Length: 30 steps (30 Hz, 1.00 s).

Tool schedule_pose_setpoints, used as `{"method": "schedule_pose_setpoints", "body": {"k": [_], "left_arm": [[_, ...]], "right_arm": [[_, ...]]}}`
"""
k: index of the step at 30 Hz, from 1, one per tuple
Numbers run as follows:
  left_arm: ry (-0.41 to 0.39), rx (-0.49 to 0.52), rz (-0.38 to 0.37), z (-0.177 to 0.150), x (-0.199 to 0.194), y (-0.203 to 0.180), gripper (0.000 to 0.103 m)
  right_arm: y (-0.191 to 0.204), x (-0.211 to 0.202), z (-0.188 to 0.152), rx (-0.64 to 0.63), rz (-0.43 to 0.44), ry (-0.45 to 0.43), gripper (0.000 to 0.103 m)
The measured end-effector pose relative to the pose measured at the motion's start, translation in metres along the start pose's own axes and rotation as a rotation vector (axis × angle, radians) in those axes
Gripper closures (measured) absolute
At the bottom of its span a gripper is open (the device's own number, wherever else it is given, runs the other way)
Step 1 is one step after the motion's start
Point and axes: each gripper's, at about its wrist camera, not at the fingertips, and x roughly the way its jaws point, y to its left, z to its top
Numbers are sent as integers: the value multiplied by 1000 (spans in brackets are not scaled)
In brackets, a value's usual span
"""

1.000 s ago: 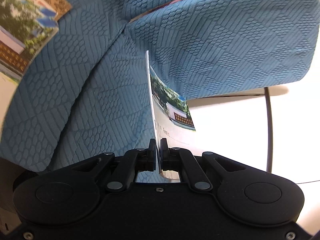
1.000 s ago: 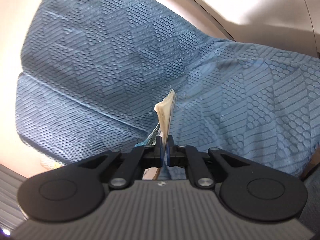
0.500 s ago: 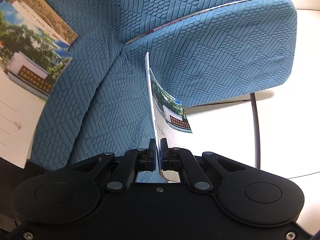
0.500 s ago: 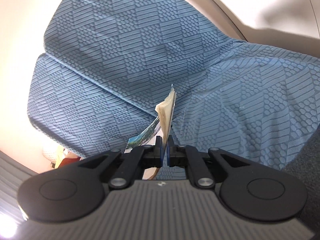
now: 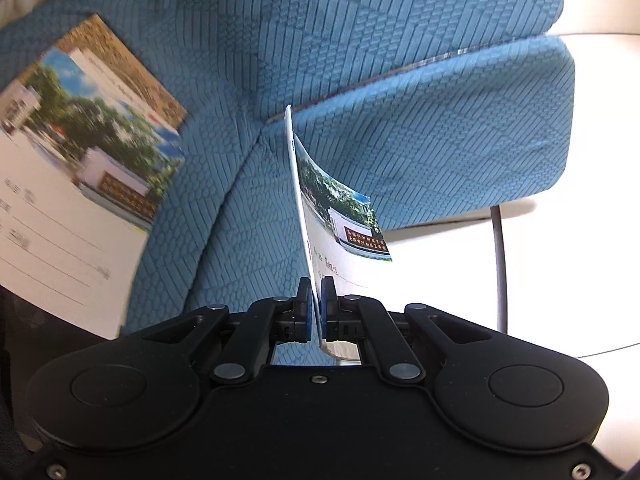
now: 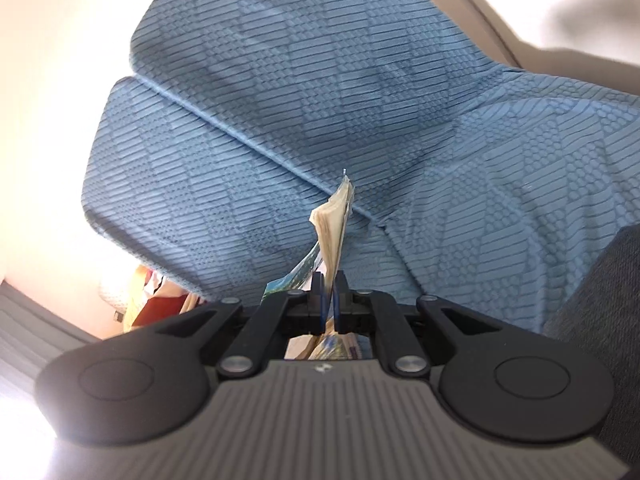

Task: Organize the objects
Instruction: 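Carry the held photo card with both grippers toward the tan stack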

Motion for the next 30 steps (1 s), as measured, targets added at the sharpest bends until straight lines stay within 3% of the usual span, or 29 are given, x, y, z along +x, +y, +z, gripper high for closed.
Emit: {"method": "schedule_pose_setpoints", "body": {"k": [7,16,30], "left_arm": [[-51,20,-4,11,-38,12,100],[-93,-32,17,13,-70,63,100],[-128,-36,168,18,-77,123,100]], "right_arm": [[28,11,-21,-61,14,46,97],[48,32,-62,-132,16,141,97],[46,68,-119,-193,7,254,96]]}}
